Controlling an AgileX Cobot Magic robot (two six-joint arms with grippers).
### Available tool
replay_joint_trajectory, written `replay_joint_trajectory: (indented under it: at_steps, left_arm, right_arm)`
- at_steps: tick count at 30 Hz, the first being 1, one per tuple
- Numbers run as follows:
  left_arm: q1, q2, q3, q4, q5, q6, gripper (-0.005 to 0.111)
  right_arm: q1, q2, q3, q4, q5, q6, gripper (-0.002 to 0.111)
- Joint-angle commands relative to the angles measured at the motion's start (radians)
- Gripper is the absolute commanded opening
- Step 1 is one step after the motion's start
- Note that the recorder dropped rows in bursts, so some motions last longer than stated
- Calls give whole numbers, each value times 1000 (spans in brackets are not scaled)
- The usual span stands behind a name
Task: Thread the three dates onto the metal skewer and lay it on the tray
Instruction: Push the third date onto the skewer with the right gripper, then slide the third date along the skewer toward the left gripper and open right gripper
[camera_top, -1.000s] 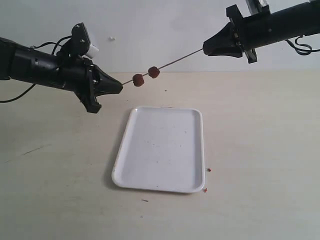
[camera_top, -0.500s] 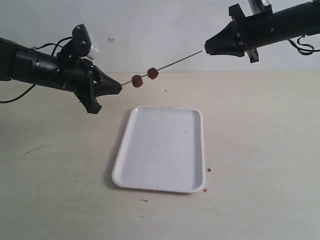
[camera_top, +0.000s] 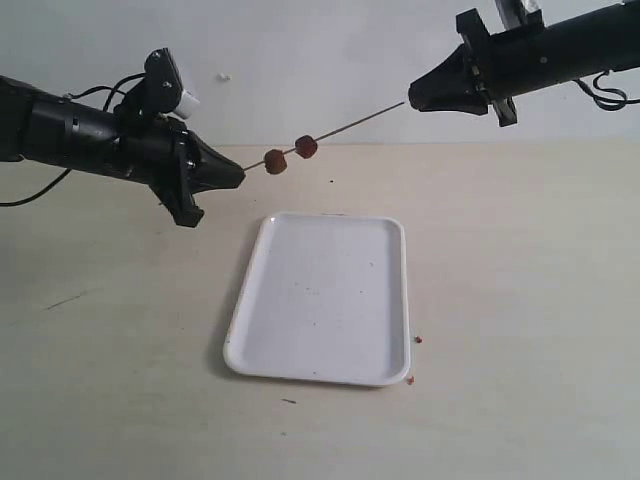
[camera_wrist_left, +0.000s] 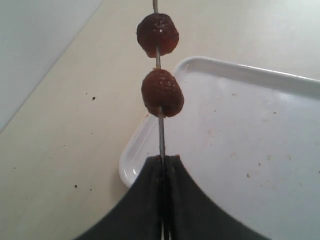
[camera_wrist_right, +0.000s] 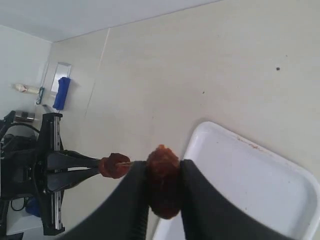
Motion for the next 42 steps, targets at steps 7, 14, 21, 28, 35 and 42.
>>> replay_joint_trajectory:
  at_steps: [7, 14, 21, 28, 35, 42]
  left_arm:
    - [0, 1, -5, -32, 72, 0, 0]
    - [0, 1, -5, -58, 111, 0, 0]
    - [0, 1, -5, -121, 166, 0, 0]
    - [0, 1, -5, -150, 184, 0, 0]
    - [0, 1, -5, -193, 203, 0, 0]
    - [0, 1, -5, -193, 205, 0, 0]
  right_arm:
    - [32, -16, -4, -27, 5, -10, 20]
    - [110, -16, -4, -27, 5, -12, 20]
    - [156, -16, -4, -27, 5, -12, 20]
    - [177, -16, -4, -23, 5, -12, 20]
    - [218, -14, -4, -27, 5, -22, 20]
    - [215, -14, -4, -23, 5, -20, 40]
